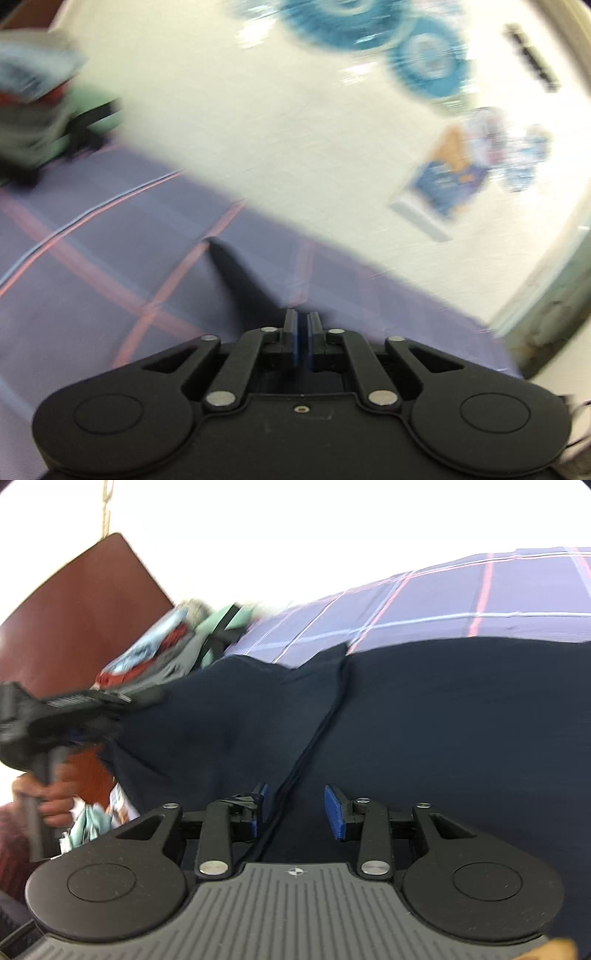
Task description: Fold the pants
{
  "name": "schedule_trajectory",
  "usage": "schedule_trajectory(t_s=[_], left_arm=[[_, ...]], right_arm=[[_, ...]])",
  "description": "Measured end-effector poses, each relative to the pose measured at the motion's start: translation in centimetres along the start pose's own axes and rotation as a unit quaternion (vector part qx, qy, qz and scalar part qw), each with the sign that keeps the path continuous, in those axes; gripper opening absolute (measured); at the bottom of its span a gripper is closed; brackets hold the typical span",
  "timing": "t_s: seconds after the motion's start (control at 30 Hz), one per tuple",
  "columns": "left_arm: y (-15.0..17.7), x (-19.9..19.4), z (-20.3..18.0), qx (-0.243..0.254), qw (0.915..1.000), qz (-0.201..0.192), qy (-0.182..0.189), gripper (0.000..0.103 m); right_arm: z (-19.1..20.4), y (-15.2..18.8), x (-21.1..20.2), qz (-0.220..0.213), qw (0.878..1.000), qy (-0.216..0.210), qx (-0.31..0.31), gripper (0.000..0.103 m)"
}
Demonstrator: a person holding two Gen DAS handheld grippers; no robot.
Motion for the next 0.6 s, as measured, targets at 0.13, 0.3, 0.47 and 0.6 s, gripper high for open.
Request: schedule_trajectory(t_s=[0.13,0.3,0.47,0.6], left_arm=[[-1.0,1.2,-8.2,0.058,0.9944,-0.017,0.087,0.103],[1.0,4.5,-13.2,0.109,0.9897,0.016,0.091,0.103],[1.3,4.8,-5.0,0.047,0.9978,0.029,-0.037,0.103],[0.9,2.3,3.0,-0.009,0.9899,0.027,-0.139,0.103]], right_arm=[[-1.9,-0.6,-2.1,-0.04,0.999,0.01,0.029,0.065],[-4.3,-0.4,-5.0,-0.086,0.994,0.029,0.064,0.073],[-5.8,0.6,-5.1,-0.075,0.994,0.024,0.076,0.081],[-5.8,0.2,-4.1,-0.059,0.995,0.02,0.077,0.081]])
Point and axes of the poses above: each gripper's, at about its wrist camera, not at the fingertips, and x roughly the way its jaws point, z to its left, y to its underside, the point moved 6 cm from there along x, roughly the way its jaws point, and after that the axes turned 4 degrees about z, right-handed, at the moved point
